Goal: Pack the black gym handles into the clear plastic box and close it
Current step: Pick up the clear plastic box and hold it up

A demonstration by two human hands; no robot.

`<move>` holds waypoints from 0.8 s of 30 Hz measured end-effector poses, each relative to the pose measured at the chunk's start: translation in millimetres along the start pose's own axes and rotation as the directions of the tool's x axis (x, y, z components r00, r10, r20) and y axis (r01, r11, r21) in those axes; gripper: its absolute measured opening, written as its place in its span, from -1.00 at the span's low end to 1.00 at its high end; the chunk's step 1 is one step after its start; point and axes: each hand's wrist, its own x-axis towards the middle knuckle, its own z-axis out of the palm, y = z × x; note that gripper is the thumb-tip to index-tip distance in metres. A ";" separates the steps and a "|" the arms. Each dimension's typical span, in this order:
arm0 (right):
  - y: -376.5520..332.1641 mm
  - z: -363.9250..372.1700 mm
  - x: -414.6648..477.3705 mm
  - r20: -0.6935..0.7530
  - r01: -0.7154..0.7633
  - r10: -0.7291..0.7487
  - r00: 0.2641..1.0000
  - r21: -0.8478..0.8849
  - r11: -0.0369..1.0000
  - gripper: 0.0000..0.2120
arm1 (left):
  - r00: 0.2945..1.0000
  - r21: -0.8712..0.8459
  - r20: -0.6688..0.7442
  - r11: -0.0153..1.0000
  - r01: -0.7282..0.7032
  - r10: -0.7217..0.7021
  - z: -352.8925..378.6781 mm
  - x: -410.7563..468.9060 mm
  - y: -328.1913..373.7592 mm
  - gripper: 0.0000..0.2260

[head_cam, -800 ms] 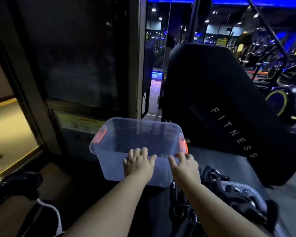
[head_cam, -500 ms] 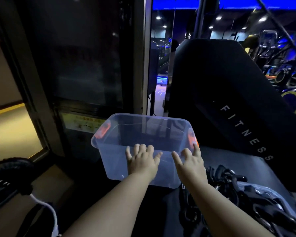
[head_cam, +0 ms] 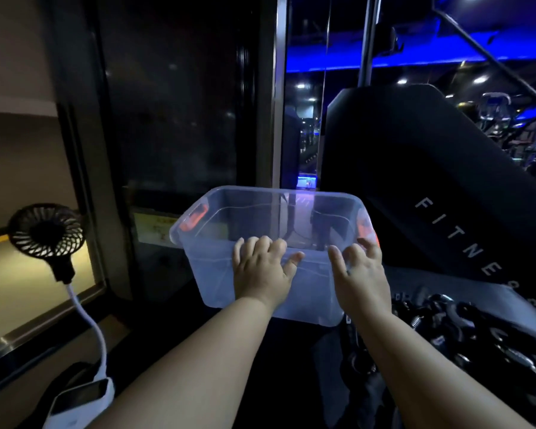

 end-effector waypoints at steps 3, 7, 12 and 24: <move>5.3 -0.1 -29.9 -0.024 0.015 -0.015 1.000 0.015 1.000 -0.69 | 0.993 0.009 -0.111 0.999 -0.033 0.034 -4.4 -31.1 -6.9 -0.62; 7.9 -7.2 -67.4 0.025 -0.004 0.004 1.000 0.014 1.000 -0.72 | 0.984 0.010 -0.166 0.997 -0.070 0.071 -17.5 -68.4 -9.9 -0.61; 8.0 -18.5 -82.2 0.022 -0.182 0.181 0.983 0.157 0.971 -0.71 | 0.994 0.001 -0.104 0.999 -0.033 0.033 -29.7 -87.3 -6.9 -0.59; 8.5 -13.3 -116.2 0.133 -0.351 0.326 0.936 0.399 0.847 -0.69 | 0.889 -0.612 0.252 0.649 0.452 -0.381 -60.9 -150.6 5.0 -0.51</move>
